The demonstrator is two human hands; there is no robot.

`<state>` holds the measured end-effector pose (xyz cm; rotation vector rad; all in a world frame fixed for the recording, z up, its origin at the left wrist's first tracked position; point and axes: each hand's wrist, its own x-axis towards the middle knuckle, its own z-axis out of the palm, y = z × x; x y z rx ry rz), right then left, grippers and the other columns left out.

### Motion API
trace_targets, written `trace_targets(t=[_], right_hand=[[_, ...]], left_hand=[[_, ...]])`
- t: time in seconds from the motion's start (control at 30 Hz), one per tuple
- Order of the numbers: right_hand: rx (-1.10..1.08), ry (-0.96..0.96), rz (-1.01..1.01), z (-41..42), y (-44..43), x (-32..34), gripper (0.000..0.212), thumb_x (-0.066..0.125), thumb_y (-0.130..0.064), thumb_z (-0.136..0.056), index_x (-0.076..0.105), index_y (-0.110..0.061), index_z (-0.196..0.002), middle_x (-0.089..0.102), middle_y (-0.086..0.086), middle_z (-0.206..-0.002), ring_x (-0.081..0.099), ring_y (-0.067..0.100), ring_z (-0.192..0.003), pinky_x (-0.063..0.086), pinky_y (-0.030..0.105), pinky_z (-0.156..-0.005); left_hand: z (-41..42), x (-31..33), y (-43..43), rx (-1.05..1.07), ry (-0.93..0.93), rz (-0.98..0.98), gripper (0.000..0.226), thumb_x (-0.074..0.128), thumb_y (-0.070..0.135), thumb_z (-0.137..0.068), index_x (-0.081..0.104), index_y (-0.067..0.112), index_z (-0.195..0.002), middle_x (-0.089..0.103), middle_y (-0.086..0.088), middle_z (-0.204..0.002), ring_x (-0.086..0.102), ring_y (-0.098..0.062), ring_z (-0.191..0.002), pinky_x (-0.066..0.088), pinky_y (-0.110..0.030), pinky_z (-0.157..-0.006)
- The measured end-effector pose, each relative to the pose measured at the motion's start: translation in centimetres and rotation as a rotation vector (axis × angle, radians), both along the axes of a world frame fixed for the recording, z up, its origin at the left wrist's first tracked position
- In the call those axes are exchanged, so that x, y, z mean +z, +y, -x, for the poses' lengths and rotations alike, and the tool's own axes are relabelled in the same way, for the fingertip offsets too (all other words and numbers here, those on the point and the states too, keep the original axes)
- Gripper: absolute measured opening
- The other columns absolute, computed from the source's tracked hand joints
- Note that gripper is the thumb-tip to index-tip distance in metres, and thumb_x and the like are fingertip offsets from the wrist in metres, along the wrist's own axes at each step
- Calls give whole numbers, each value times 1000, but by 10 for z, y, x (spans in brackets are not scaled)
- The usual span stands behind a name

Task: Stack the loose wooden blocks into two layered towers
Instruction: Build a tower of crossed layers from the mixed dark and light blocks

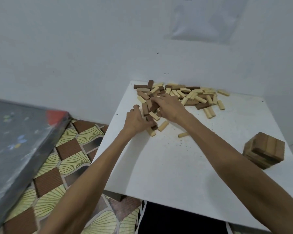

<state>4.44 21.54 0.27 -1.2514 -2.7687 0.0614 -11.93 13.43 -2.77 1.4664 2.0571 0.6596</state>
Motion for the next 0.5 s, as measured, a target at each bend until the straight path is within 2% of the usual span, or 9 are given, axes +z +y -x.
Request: trace_targets(t=[0.03,0.1,0.2,0.3,0.4,0.5], right_hand=[[-11,-6,-37,0,-1,-1,67,73,-18,-87,47,-19,-149,65,4,-136,50,30,-130,48,45,-95],[-24,5,-115,-1,-4,-1,60,70,-13,-89,50,-17,-145,69,5,-129,54,31,-119,49,43,-87],[-46,30,-153,-3,-11,-1,55,65,-11,-93,47,-13,-145,71,8,-118,58,32,-107,46,40,-77],[-81,99,-79,-10,-19,0,57,65,-15,-96,42,-11,-147,68,12,-115,61,34,-103,47,38,-68],[-160,177,-22,-21,-28,-1,55,55,-7,-94,40,-10,-147,67,14,-114,63,33,-92,53,40,-63],[-208,213,-47,-32,-38,-5,52,52,-6,-93,43,-12,-144,68,11,-100,60,29,-76,44,36,-54]], left_hand=[[1,0,-2,6,-18,11,90,81,47,-74,35,6,-138,63,-9,-107,59,-25,-100,49,-35,-71],[1,2,-6,17,-21,9,91,76,55,-72,35,7,-137,66,-7,-98,62,-26,-96,56,-43,-75],[-8,6,-10,12,76,10,95,79,65,-64,38,10,-130,61,-4,-104,55,-27,-102,53,-49,-84],[-19,10,-13,-4,119,4,81,86,55,-66,42,14,-120,57,-1,-103,50,-25,-102,50,-44,-81],[-23,13,-14,-36,157,-1,64,79,36,-75,41,14,-122,56,0,-101,54,-29,-102,51,-46,-85],[-23,13,-13,-46,135,-34,57,76,27,-79,43,15,-123,63,-1,-101,60,-29,-98,53,-49,-85]])
